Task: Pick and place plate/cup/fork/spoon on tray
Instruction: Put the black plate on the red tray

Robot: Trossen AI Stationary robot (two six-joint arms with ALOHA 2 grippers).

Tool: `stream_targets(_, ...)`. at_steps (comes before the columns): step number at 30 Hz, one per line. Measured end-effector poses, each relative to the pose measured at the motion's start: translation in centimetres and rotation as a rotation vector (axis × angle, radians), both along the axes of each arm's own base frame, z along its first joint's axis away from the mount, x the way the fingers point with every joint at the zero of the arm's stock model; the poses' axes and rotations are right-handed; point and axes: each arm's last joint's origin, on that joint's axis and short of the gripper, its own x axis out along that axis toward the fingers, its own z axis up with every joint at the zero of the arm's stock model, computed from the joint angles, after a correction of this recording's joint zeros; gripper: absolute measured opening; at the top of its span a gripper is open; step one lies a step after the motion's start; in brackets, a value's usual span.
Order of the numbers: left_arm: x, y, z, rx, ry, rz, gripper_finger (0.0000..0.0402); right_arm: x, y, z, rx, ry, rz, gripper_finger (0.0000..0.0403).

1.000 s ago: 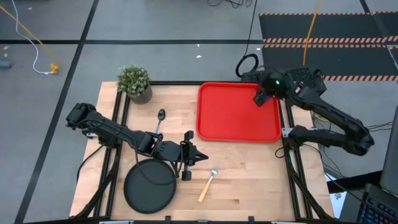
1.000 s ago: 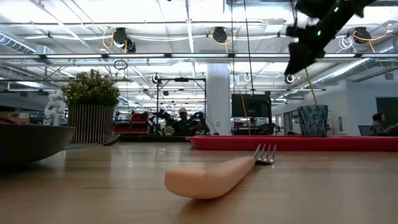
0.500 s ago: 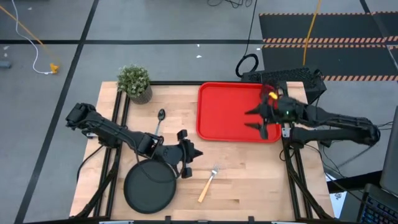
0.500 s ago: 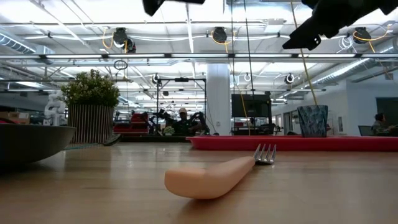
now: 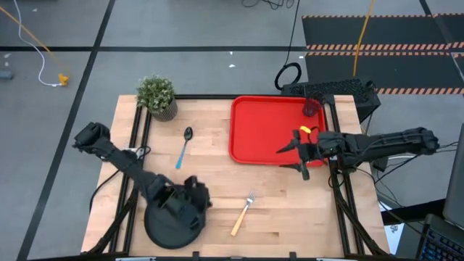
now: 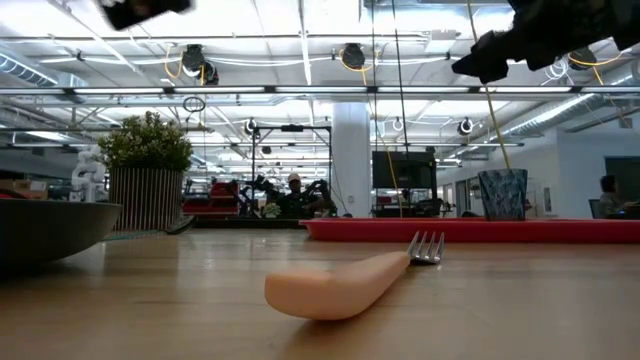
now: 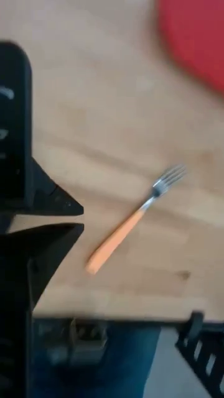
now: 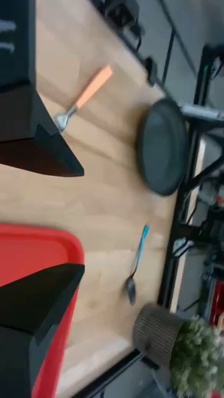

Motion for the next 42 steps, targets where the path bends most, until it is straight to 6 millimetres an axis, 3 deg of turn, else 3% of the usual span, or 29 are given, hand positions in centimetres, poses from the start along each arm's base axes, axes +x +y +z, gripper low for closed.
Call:
stream_targets(5, -2.1, -3.8, -1.4, -0.13, 0.054, 0.043, 0.0087, 0.4, 0.0, -0.5, 0.009, 0.032, -0.036, 0.0231)
stream_targets(10, -3.4, -6.7, -4.0, -0.274, 0.228, 0.095, 0.0126, 0.9, 0.1, -1.0, 0.014, 0.07, -0.032, 0.0231)
stream_targets(15, -3.7, -9.4, -6.6, -0.333, 0.424, 0.109, 0.0131, 1.3, 0.1, -1.5, 0.015, 0.102, -0.034, 0.0231)
stream_targets(21, -3.1, -11.5, -7.2, -0.339, 0.494, 0.129, 0.0132, 1.8, 0.1, -1.6, 0.022, 0.094, -0.036, 0.0231)
stream_targets(32, -2.6, -12.5, -8.3, -0.233, 0.534, 0.116, 0.0132, 2.7, 0.2, -2.2, 0.012, 0.105, -0.033, 0.0231)
stream_targets(42, -2.3, -11.3, -8.7, -0.164, 0.569, 0.155, 0.0132, 2.9, 0.2, -2.5, -0.004, 0.119, -0.027, 0.0231)
